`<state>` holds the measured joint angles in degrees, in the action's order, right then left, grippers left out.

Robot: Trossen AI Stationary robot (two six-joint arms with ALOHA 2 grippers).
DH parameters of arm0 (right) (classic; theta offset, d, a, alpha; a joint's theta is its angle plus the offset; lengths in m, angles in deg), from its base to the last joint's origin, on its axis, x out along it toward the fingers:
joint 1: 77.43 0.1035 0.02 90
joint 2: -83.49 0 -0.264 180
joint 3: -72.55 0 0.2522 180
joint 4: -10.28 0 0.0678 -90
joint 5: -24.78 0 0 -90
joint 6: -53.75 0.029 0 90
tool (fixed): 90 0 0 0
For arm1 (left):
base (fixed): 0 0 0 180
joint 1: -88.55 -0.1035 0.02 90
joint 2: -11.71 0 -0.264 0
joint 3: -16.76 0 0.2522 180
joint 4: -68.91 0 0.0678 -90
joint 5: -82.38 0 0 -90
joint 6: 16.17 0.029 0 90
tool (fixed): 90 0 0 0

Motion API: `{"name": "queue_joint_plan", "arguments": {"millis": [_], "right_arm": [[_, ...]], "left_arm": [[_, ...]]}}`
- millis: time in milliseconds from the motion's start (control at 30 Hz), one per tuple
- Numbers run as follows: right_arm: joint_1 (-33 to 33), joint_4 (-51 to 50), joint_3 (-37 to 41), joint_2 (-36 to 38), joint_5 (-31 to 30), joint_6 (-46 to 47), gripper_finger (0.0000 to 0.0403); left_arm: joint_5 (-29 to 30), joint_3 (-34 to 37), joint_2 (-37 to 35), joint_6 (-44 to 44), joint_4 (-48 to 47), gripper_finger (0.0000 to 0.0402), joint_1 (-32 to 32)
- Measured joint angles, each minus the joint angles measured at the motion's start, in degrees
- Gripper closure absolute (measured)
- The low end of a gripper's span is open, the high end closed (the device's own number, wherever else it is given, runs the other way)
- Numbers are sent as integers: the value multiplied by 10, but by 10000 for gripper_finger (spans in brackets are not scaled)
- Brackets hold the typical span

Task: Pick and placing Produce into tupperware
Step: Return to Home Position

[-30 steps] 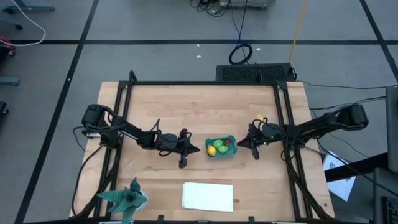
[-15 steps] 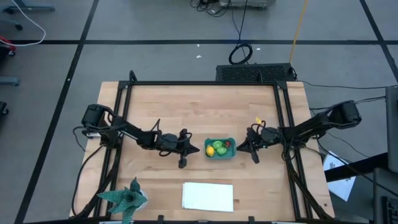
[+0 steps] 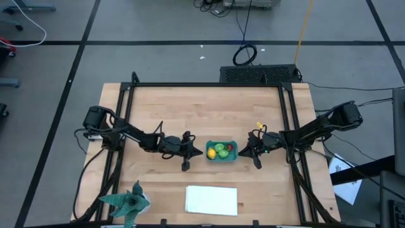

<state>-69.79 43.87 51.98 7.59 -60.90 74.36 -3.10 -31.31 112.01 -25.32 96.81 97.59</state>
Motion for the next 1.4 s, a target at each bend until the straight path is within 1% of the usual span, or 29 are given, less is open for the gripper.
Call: {"name": "queue_joint_plan", "arguments": {"millis": [167, 400, 600, 800, 900, 1000, 1100, 1200, 1400], "right_arm": [[3, 0, 0, 0, -1, 1, 403], [3, 8, -1, 0, -1, 0, 403], [3, 8, -1, 0, -1, -2, 403], [3, 8, -1, 1, -1, -10, 403], [3, 1, -1, 11, 0, -13, 403], [3, -19, -1, 37, 1, -17, 403], [3, -56, -2, 77, 2, -20, 403], [3, -98, -2, 127, 2, -25, 403], [3, -201, -2, 245, 2, -25, 403]], "left_arm": [[0, 0, 0, 0, -4, 400, 0], [0, 0, 0, 1, -4, 388, 0], [0, 0, 0, 4, -4, 399, 0], [0, 0, 0, 15, -4, 384, 0], [0, 0, -18, 26, -26, 386, 0], [1, 0, -45, 36, -57, 397, 0], [2, 0, -81, 52, -85, 398, 0], [19, 1, -124, 73, -133, 393, 0], [38, 0, -199, 118, -196, 398, 0]]}}
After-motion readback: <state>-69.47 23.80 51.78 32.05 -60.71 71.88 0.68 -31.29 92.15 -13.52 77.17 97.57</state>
